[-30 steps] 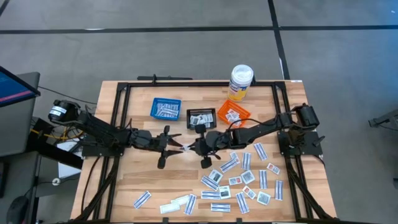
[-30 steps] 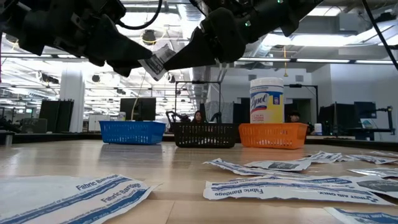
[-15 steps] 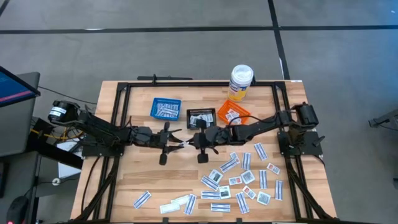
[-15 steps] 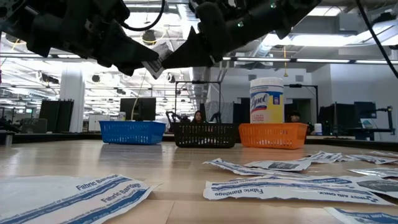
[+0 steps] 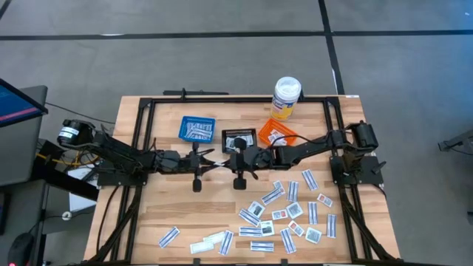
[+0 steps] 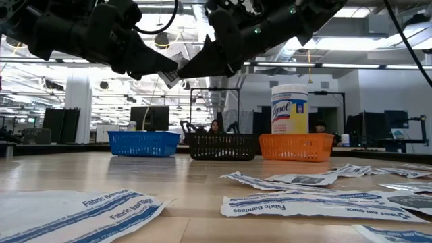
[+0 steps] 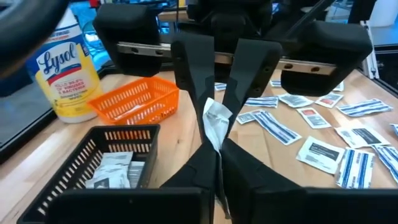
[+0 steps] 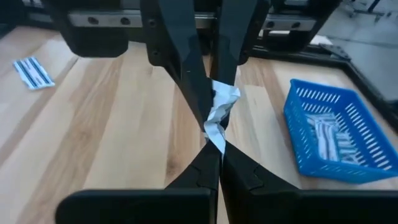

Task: Pick & Place First Aid Supplies
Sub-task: Put the towelette pack into the black bin

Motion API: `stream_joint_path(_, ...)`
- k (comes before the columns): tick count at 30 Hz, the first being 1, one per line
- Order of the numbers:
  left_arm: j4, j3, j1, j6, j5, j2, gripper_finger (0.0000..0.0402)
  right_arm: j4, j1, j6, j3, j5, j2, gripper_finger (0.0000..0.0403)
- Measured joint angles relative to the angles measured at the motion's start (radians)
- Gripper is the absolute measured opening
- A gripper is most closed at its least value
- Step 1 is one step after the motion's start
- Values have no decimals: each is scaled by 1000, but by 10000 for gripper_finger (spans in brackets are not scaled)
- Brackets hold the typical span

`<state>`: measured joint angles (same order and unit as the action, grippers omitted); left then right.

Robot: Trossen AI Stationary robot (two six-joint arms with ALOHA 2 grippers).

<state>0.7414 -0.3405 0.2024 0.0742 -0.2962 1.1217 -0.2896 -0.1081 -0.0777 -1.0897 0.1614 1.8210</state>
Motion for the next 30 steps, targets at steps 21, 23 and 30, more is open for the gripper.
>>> stream_joint_path(21,-5,0,0,-3,-72,0,58,23,6,235,0,-4,0,1)
stream_joint_path(23,-1,0,0,-3,-52,0,58,24,6,257,0,-6,0,1)
stream_joint_path(30,8,0,-2,2,-44,0,66,29,11,235,0,-8,0,1)
